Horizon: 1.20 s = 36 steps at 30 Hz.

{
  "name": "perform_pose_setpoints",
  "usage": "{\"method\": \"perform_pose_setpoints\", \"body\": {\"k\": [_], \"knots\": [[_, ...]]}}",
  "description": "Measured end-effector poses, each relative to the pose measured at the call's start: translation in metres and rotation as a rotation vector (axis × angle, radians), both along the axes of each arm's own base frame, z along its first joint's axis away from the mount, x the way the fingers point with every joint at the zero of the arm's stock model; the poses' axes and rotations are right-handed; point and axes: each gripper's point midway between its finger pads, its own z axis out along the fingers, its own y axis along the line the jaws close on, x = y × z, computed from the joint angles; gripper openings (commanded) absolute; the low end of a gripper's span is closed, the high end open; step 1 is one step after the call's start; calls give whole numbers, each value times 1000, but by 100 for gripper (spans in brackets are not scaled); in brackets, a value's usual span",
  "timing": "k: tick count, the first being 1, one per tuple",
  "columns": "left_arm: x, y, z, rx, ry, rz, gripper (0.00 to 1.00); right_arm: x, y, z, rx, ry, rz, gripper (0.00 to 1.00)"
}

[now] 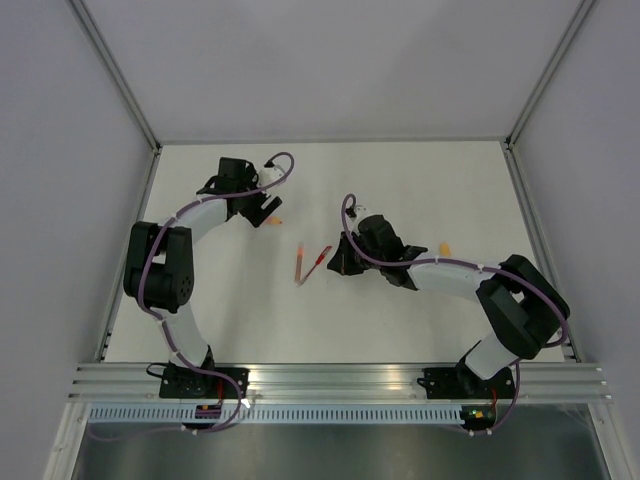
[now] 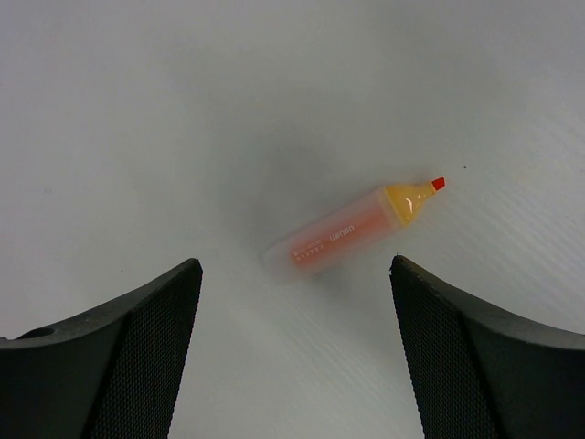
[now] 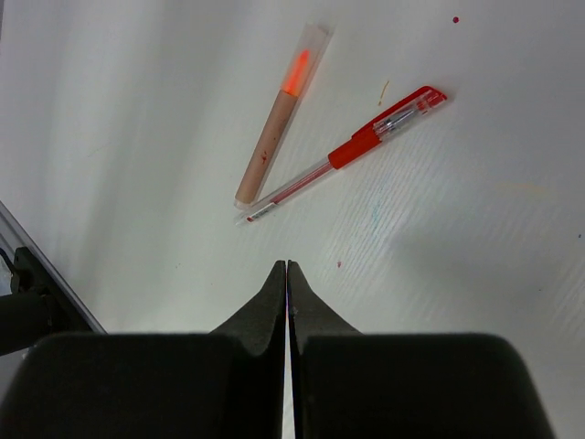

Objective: Insert the pens into the pen caps

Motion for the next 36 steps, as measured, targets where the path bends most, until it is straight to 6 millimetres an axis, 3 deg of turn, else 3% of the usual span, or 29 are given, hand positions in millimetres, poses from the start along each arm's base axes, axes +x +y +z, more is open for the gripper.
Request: {"method": "perform_pose_setpoints", "body": {"k": [13,24,33,36], "knots": [[-14,-15,-14,63,21,-283,87,-1,-4,-3,-2,2,-7,0],[-14,-22,-44,57,100,-361,81,-2,-5,-5,-4,7,-8,0],[-3,-22,-45,69,100,-387,77,-3,-4,-5,0,8,-5,0],[-3,-23,-47,67,121,-396,69,-3,-4,-5,1,8,-4,0]]}}
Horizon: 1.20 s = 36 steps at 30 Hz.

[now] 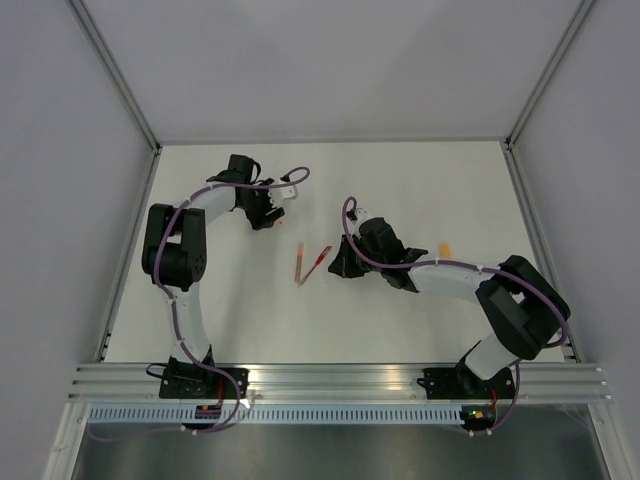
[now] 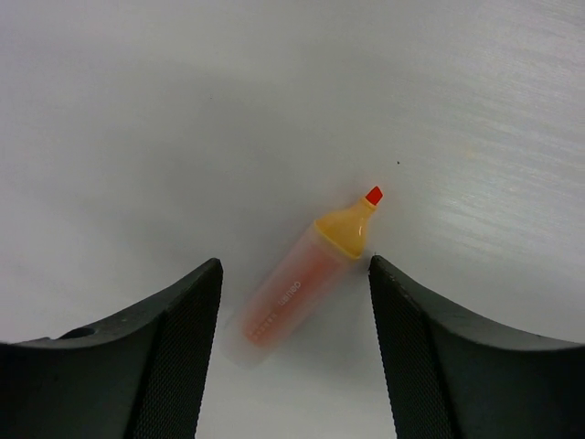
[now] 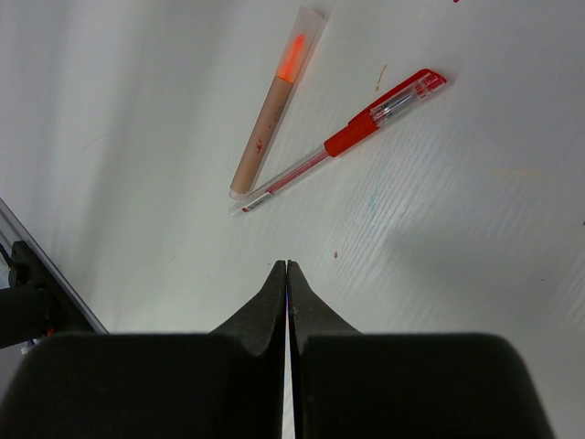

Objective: Insert the pens into the pen caps

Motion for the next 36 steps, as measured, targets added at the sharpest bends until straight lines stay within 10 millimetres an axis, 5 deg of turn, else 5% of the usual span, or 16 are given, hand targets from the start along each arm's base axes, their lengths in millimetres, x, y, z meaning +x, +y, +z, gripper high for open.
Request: {"method": "perform_pose_setpoints", "body": {"k": [6,8,14,15,19,36], "knots": [[-4,-3,-4,1,76,-28,54,0,0,0,1,1,2,0],[-10,-5,-5,-7,104,-40,38,0,0,0,1,1,2,0],[-27,-7,-8,-20,174,-59,11,0,0,1,3,-1,2,0],[-29,-7,-8,-23,182,-61,11,0,0,2,4,-2,2,0],[-32,-9,-7,-36,193,-64,38,0,1,6,12,-11,2,0],[-45,9,-10,43,242,10,41,-7,5,14,53,-5,32,1]]}}
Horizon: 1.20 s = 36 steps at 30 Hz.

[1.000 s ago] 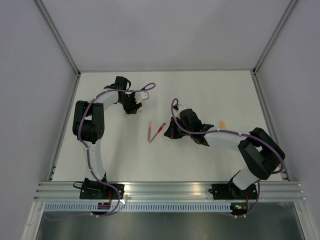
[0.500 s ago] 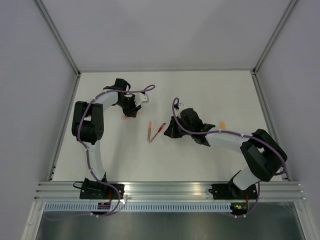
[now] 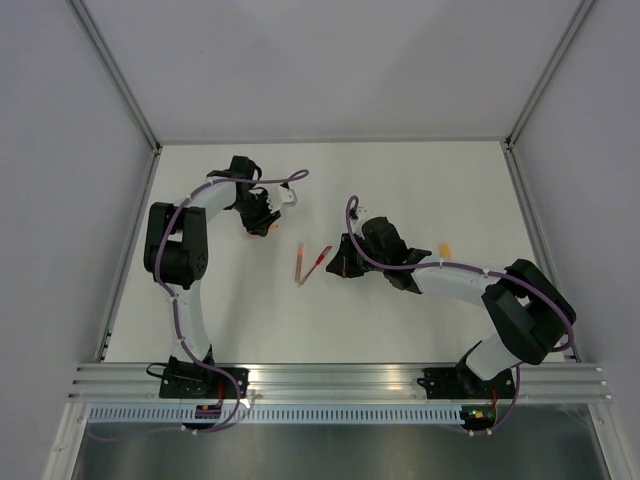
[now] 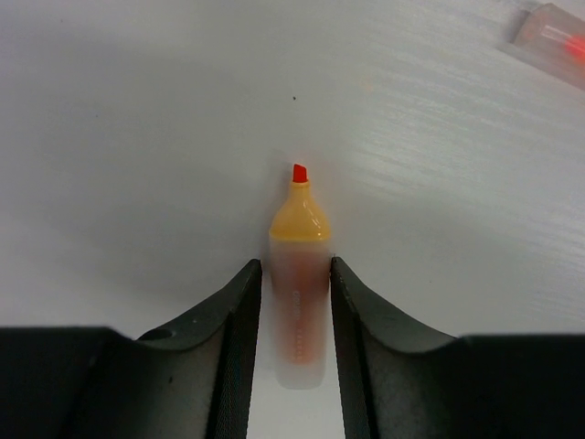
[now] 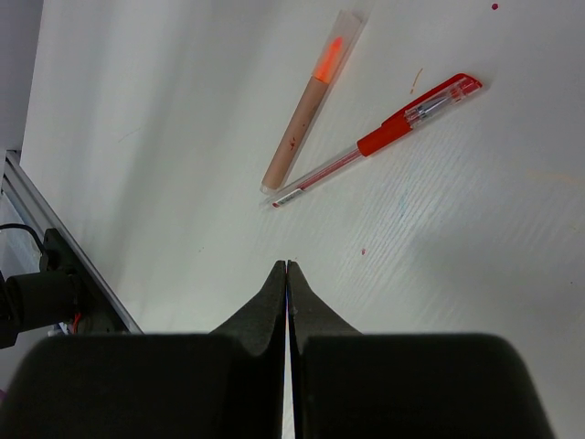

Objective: Insert the pens into the pen caps

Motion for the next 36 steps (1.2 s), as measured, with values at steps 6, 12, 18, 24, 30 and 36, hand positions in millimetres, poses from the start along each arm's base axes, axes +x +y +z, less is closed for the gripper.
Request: {"method": "perform_pose_setpoints", "body": {"k": [6,12,18,24,30,36], "knots": [[2,7,-1,60,10,14,35,0,0,1,5,0,-2,1],[-2,7,0,77,24,11,3,0,1,1,6,1,-3,1],[-5,0,1,33,43,16,2,0,0,2,10,-2,-4,8],[-29,-18,6,-81,100,70,2,0,0,9,23,-23,-2,12],[-51,-30,23,-174,125,122,2,3,-3,14,17,-53,-13,15],[-67,-30,22,-188,148,156,2,8,-9,18,10,-74,-33,18]]}}
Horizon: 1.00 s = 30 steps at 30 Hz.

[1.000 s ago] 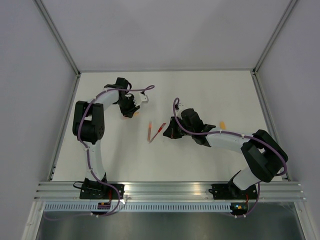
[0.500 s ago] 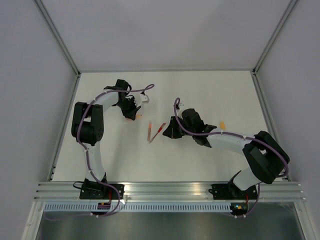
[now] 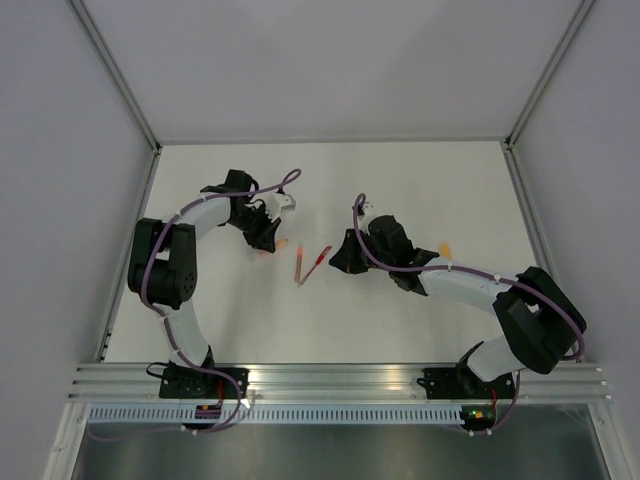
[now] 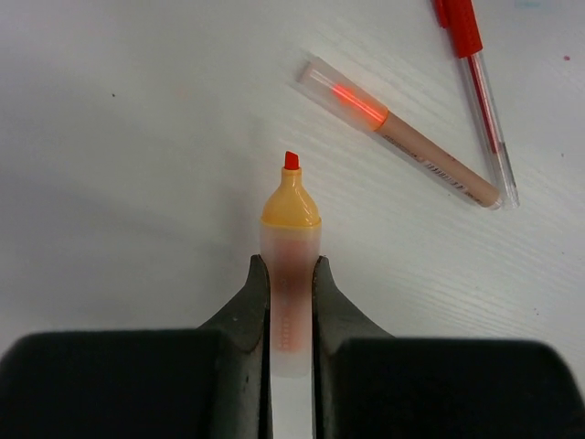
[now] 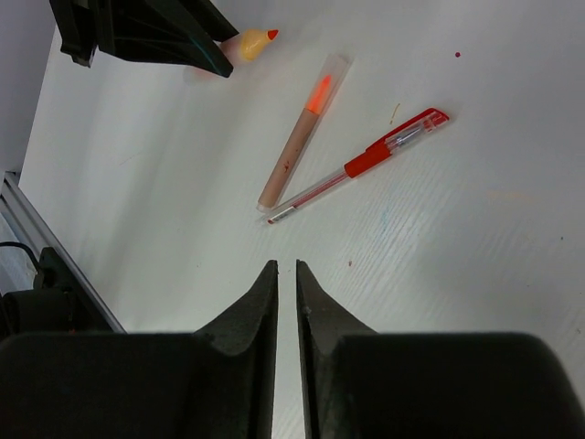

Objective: Insert the pens into the pen caps

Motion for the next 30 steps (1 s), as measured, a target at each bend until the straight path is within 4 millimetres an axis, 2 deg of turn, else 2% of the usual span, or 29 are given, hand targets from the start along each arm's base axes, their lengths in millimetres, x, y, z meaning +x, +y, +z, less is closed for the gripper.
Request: {"method": "perform_pose_setpoints", "body": {"k": [1,4,8,9,11,16,20,24,26,30], "knots": [[-1,-1,0,-6,8,7,2,1,-1,0,-3,-2,-4,28],[-1,-8,4,-51,22,40,2,1,-3,-2,-3,-6,-10,47],[-2,-32,26,-216,30,91,2,1,-11,5,10,-17,-51,59],[-6,-40,34,-271,28,101,2,2,-14,12,19,-29,-71,65],[-12,-52,52,-370,12,121,2,7,-17,30,51,-65,-112,71],[-32,-81,92,-615,-37,154,2,26,-16,85,155,-136,-213,70],[-39,-98,105,-707,-38,162,2,39,-10,116,207,-174,-259,67],[-49,-113,114,-766,-43,144,2,48,-3,123,213,-185,-285,65],[-50,-118,120,-790,-51,133,2,51,2,120,198,-181,-295,65],[-49,-123,131,-826,-80,120,2,53,13,100,147,-158,-304,63]]}}
